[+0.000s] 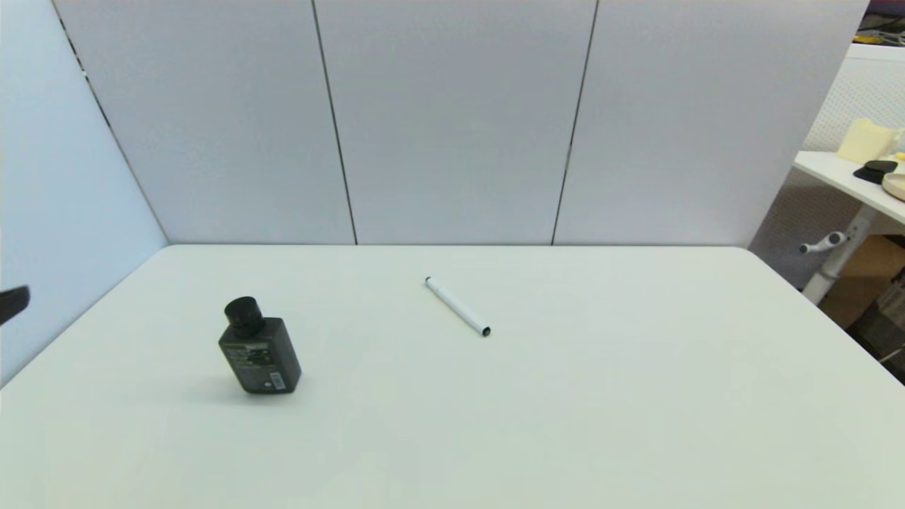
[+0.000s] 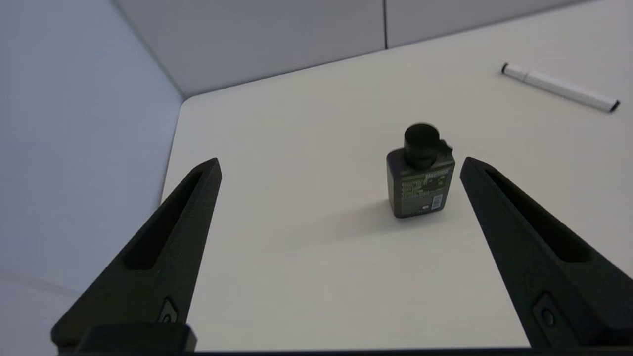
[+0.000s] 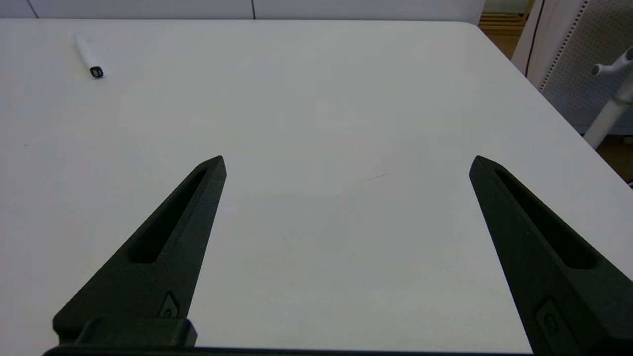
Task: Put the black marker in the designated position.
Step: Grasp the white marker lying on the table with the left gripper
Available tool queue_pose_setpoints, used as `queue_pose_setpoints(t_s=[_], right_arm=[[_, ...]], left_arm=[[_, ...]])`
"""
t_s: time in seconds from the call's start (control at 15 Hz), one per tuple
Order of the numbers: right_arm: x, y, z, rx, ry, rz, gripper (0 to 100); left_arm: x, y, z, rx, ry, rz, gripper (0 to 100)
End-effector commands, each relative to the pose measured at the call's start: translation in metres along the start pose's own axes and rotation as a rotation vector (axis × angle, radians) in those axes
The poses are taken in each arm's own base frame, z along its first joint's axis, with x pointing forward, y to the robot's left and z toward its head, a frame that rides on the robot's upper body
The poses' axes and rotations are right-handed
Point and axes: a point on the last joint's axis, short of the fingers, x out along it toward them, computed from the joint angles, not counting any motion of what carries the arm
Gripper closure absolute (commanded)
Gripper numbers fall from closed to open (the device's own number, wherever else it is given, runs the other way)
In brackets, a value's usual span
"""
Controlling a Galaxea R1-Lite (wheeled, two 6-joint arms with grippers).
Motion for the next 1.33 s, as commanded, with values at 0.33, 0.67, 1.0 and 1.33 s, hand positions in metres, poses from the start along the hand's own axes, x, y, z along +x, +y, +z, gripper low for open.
queue_pose_setpoints(t_s=[0.33,0.67,1.0,1.33], right_arm=[[0.000,0.000,0.000,0.000,0.001,0.000,0],[0.000,0.000,0.000,0.000,0.001,0.000,0],[0.000,0.000,0.000,0.000,0.001,0.000,0],[0.000,0.000,0.000,0.000,0.001,0.000,0]], left_arm=[[0.190,-0.026,0.066,0.436,0.302,-0.529,0],[0.258,-0.079,0.057,0.468,0.303,-0.840,0],[0.293,-0.130,0.043,0.474,0.279,-1.065,0],[0.295,-0.152,0.044,0.407,0.294,-1.081,0]])
